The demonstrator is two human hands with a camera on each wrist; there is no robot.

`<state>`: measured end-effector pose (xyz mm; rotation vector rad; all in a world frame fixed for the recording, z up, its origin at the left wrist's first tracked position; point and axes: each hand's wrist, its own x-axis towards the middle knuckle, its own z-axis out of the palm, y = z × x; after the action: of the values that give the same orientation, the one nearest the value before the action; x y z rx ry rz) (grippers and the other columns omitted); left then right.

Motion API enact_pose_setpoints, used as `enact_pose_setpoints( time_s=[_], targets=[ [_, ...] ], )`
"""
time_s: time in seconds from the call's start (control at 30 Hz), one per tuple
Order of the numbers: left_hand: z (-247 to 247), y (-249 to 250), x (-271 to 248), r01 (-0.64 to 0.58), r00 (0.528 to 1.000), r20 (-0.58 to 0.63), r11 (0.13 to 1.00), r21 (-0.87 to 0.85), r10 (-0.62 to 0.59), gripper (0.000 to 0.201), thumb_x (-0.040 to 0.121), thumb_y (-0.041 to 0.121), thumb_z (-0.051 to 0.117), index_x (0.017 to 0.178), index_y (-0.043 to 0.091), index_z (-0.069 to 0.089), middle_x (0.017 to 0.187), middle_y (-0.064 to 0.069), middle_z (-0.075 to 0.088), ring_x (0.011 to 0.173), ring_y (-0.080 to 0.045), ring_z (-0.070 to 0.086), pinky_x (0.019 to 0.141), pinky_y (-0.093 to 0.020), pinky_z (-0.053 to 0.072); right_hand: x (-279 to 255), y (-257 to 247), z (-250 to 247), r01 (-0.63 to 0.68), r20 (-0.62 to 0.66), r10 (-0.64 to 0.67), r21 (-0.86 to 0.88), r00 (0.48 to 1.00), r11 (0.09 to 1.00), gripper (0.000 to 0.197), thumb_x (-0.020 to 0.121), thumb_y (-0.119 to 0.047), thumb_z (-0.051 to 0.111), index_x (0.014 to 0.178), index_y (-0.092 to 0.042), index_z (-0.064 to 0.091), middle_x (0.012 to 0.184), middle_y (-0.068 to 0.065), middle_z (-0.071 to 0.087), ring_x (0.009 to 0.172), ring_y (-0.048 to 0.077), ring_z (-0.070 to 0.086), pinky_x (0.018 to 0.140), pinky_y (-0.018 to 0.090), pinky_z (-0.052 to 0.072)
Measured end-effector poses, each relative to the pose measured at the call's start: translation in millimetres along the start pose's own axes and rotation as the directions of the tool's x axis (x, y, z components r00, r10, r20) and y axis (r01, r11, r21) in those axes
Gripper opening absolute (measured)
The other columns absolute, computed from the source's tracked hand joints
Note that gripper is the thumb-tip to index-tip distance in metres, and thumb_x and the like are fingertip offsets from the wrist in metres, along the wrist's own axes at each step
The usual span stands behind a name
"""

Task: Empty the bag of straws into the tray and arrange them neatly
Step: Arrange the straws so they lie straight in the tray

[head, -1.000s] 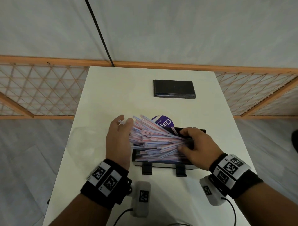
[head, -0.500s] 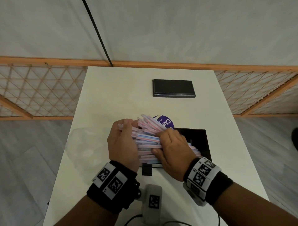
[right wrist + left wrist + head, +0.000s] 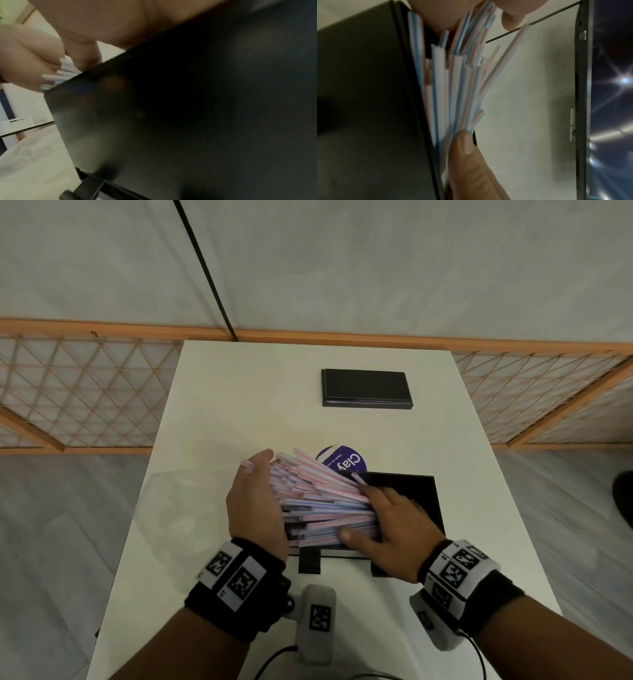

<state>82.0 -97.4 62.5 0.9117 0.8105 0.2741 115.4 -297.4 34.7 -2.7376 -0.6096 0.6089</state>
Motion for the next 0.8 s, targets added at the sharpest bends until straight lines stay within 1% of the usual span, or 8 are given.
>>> enact_pose_setpoints(
  time_s=[0.07, 0.17, 0.33, 0.47, 0.53, 0.6, 0.7, 0.8],
  targets=[
    [0.7, -3.7, -0.4, -0.021, 1.0, -0.003, 1.0, 0.013, 0.021, 0.025, 0.103, 0.028, 0.053, 0.097, 0.015, 0.073, 0.09, -0.006, 0.077, 0.078, -0.025, 0.077, 0.062, -0.036, 0.061, 2.1, -5.4, 4.0, 0.012, 0.004, -0.012, -0.029, 1.0, 0.999, 0.096, 0.067, -0.092, 0.028, 0.144, -0.035, 0.031, 0.129, -0.004, 0.045, 0.122, 0.023, 0.046, 0.112, 0.046, 0.032],
    [-2.0, -5.3, -1.5, -0.075, 0.997, -0.007, 0.997, -0.022, 0.075, 0.032, 0.107, 0.024, 0.046, 0.089, 0.01, 0.068, 0.08, -0.004, 0.075, 0.071, -0.02, 0.074, 0.057, -0.03, 0.061, 5.0, -19.2, 4.2, 0.064, -0.05, -0.065, -0.019, 0.997, 0.998, 0.081, 0.069, -0.085, 0.03, 0.131, -0.033, 0.042, 0.119, -0.005, 0.043, 0.112, 0.022, 0.045, 0.104, 0.042, 0.038],
    [-4.5, 0.9, -5.2, -0.051, 0.998, 0.036, 0.995, -0.09, 0.054, 0.025, 0.108, 0.022, 0.04, 0.104, 0.008, 0.06, 0.091, -0.008, 0.071, 0.077, -0.019, 0.072, 0.061, -0.026, 0.061, 7.9, -36.6, 9.9, 0.091, -0.146, -0.091, -0.012, 0.985, 0.996, 0.066, 0.073, -0.075, 0.036, 0.119, -0.028, 0.046, 0.115, -0.004, 0.045, 0.107, 0.022, 0.044, 0.094, 0.042, 0.041],
    [-7.5, 4.6, 3.6, -0.107, 0.994, -0.044, 0.984, -0.145, 0.102, 0.014, 0.105, 0.021, 0.051, 0.108, 0.012, 0.061, 0.102, -0.006, 0.07, 0.095, -0.023, 0.067, 0.077, -0.032, 0.058, 4.1, -34.5, 10.3, 0.07, -0.131, -0.074, -0.034, 0.989, 0.997, 0.075, 0.072, -0.082, 0.042, 0.126, -0.03, 0.045, 0.119, -0.006, 0.045, 0.11, 0.021, 0.043, 0.1, 0.042, 0.039],
    [-8.8, 4.9, 6.7, -0.123, 0.992, -0.04, 0.981, -0.151, 0.118, 0.009, 0.103, 0.021, 0.053, 0.103, 0.016, 0.06, 0.097, -0.004, 0.065, 0.087, -0.021, 0.064, 0.075, -0.032, 0.054, -0.2, -26.1, 4.1, 0.043, -0.169, -0.047, -0.025, 0.985, 0.999, 0.084, 0.07, -0.087, 0.041, 0.129, -0.029, 0.047, 0.119, -0.005, 0.046, 0.11, 0.021, 0.044, 0.1, 0.042, 0.041],
    [-8.2, 3.6, 5.6, -0.11, 0.994, -0.034, 0.981, -0.158, 0.106, 0.015, 0.102, 0.02, 0.056, 0.115, 0.015, 0.058, 0.099, -0.005, 0.063, 0.082, -0.018, 0.066, 0.069, -0.031, 0.056, -4.3, -17.9, -4.3, 0.019, -0.231, -0.036, -0.074, 0.972, 0.997, 0.088, 0.069, -0.089, 0.041, 0.132, -0.029, 0.049, 0.118, -0.002, 0.047, 0.108, 0.023, 0.046, 0.095, 0.044, 0.045],
    [-4.7, -4.3, 0.5, -0.097, 0.995, -0.022, 0.99, -0.098, 0.095, 0.038, 0.098, 0.016, 0.063, 0.133, 0.01, 0.049, 0.11, -0.006, 0.066, 0.081, -0.012, 0.073, 0.064, -0.027, 0.059, -4.5, -13.9, -13.2, 0.008, -0.237, -0.06, -0.215, 0.97, 0.977, 0.086, 0.071, -0.091, 0.035, 0.134, -0.034, 0.05, 0.133, 0.0, 0.047, 0.118, 0.029, 0.045, 0.098, 0.048, 0.039],
    [-2.3, -12.1, -4.8, -0.089, 0.996, -0.006, 0.995, -0.046, 0.089, 0.035, 0.097, 0.014, 0.064, 0.129, 0.008, 0.051, 0.1, -0.005, 0.068, 0.072, -0.01, 0.075, 0.061, -0.026, 0.059, 1.2, -12.4, -16.7, 0.018, -0.12, -0.057, -0.299, 0.991, 0.954, 0.088, 0.075, -0.09, 0.023, 0.141, -0.036, 0.042, 0.156, -0.004, 0.034, 0.142, 0.034, 0.027, 0.11, 0.056, 0.021]
  ],
)
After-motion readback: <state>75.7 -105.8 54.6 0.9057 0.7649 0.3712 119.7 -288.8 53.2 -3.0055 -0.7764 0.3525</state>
